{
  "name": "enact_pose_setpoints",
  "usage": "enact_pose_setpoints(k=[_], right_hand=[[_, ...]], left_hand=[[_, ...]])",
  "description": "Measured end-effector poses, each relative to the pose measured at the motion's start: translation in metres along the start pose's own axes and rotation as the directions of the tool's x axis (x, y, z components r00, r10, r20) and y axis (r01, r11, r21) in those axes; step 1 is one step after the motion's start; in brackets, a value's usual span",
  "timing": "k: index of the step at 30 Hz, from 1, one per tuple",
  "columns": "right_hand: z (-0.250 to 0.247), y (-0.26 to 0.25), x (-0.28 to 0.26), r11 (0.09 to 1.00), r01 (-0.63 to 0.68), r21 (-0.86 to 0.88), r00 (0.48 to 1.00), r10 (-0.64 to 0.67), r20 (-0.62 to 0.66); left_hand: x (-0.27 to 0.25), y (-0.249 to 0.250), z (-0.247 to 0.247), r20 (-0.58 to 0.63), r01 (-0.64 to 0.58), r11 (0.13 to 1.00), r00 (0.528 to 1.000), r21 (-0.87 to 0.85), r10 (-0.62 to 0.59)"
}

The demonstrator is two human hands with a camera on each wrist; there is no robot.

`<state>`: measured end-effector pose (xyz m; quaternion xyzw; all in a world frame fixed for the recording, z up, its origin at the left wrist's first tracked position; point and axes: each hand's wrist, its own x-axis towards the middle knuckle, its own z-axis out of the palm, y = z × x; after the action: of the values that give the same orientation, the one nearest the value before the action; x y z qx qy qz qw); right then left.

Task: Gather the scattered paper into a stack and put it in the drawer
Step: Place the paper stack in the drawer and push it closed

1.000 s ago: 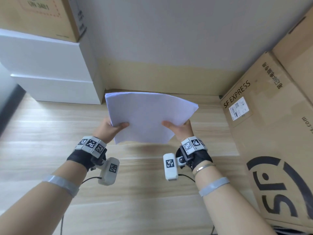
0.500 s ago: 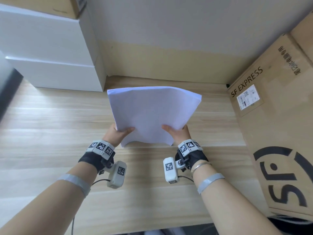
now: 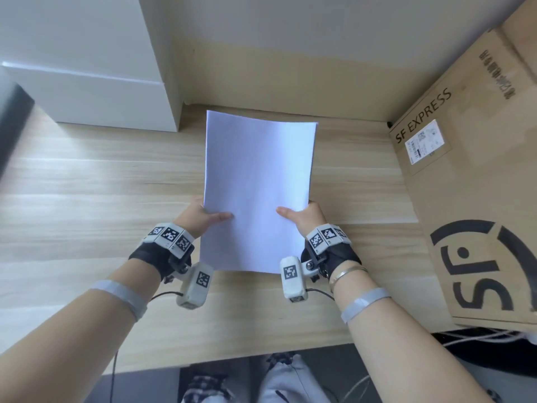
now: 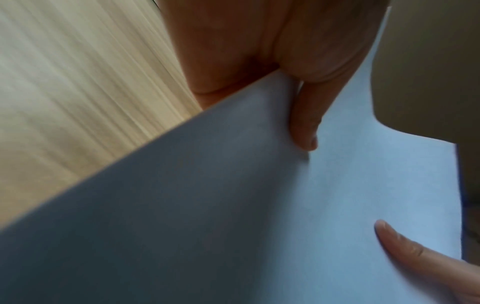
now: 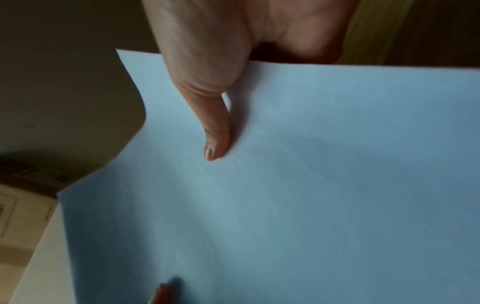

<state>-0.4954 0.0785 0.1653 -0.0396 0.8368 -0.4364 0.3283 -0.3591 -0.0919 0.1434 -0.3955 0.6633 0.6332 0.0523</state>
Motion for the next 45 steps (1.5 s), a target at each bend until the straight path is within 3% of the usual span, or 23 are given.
enact_pose_setpoints(k=[11, 19, 23, 31, 45], right_hand=[[-0.004, 0.044, -0.038, 0.97, -0.168, -0.175, 0.974, 0.19, 0.121], [0.001, 0.084, -0.076, 0.962, -0.128, -0.24, 0.952, 0.186, 0.241], [0.012, 0.107, -0.097, 0.962, -0.129, -0.241, 0.935, 0.199, 0.294], [0.054, 0.145, -0.143, 0.952, -0.137, -0.273, 0.905, 0.232, 0.357], [0.167, 0.201, -0.255, 0.977, -0.14, -0.16, 0.901, 0.193, 0.388]], left_hand=[[-0.056, -0.037, 0.02, -0.002, 0.054, 0.998, 0.999, 0.042, -0.054], [-0.119, -0.088, 0.047, -0.151, 0.117, 0.985, 0.979, -0.125, -0.135], [-0.154, -0.112, 0.053, -0.168, 0.169, 0.97, 0.966, -0.174, -0.198], [-0.201, -0.175, 0.032, -0.183, 0.23, 0.942, 0.943, -0.243, -0.277], [-0.301, -0.291, -0.038, -0.158, 0.268, 0.924, 0.935, -0.273, -0.318]])
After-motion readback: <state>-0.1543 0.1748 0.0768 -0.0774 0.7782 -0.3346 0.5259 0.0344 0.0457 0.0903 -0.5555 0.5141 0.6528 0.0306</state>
